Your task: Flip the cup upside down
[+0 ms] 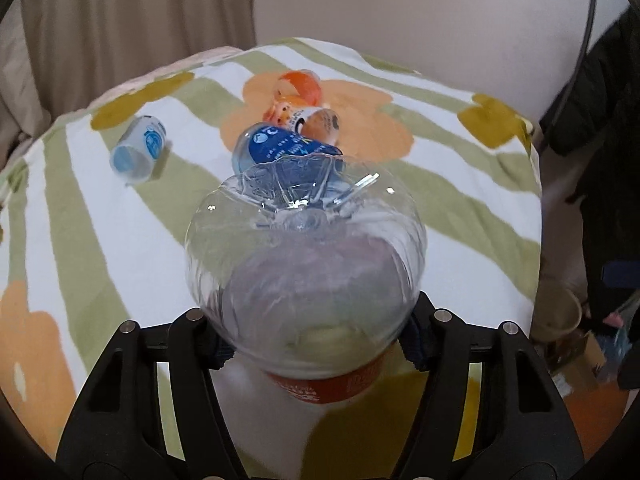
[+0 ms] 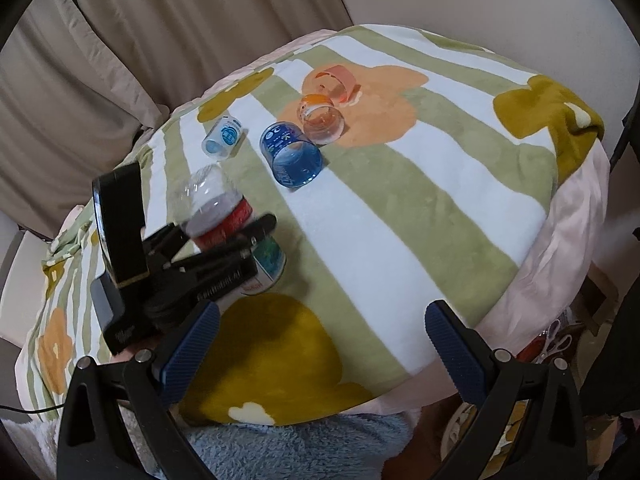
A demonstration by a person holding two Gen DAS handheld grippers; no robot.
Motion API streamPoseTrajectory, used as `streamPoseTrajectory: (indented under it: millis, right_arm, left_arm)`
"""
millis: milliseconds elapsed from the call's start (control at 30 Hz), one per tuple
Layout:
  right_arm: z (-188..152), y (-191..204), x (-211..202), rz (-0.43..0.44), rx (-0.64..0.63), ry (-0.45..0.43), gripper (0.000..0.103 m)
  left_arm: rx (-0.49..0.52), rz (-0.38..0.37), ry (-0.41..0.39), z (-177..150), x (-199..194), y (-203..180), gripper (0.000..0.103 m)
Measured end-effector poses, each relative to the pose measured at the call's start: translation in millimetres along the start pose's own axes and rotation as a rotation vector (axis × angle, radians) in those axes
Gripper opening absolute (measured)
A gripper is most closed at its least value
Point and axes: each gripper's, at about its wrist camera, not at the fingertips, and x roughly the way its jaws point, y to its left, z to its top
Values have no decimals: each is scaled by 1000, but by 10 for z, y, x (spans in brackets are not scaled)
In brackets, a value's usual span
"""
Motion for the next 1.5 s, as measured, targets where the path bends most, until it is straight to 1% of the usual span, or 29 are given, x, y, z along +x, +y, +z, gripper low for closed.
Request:
streamPoseTrajectory:
  millis: [67, 233, 333, 400, 467, 533, 600, 833, 1000, 1100, 1267, 1333, 1400, 1500]
  right_arm:
    - [-15, -1, -5, 7, 6, -1, 103]
    - [-20, 19, -39, 12, 9, -6, 103]
    - [-11, 30, -60, 11, 7, -11, 103]
    - [-17, 31, -68, 11, 6, -15, 103]
    - [-18, 34, -62, 9, 5, -15, 103]
    - [-16, 34, -60, 8, 6, -16, 103]
    - [-19, 41, -56, -1, 2, -17, 103]
    - [-34, 63, -75, -11, -4, -24, 103]
    - [-28, 111, -131, -20, -13, -38, 103]
    - [-39, 183, -238, -29, -25, -60, 103]
    - [-82, 348, -541, -56, -64, -128, 103]
    - [-96, 436, -685, -69, -84, -163, 103]
    - [-116, 533, -838, -87, -107, -205, 103]
    - [-156, 708, -1091, -132, -154, -300, 103]
  left_arm:
    - [1, 5, -2, -14, -13, -15, 60]
    - [-43, 0, -19, 8, -13, 43, 60]
    - [-40, 8, -21, 11, -19, 34, 61]
    - [-21, 26, -16, 5, -24, -4, 69]
    - [-1, 55, -19, 5, -36, -39, 103]
    - [5, 60, -46, 5, -94, -50, 103]
    - [4, 47, -45, 20, -116, -42, 103]
    - [-8, 42, -53, 49, -185, -10, 103]
    - [2, 41, -75, 88, -368, -31, 103]
    - [2, 42, -95, 118, -536, -40, 103]
    - [-1, 33, -139, 134, -947, -34, 103]
    - [-8, 30, -161, 144, -1174, -20, 103]
    - [-15, 28, -181, 151, -1379, 4, 103]
    - [-38, 30, -228, 134, -1778, 72, 103]
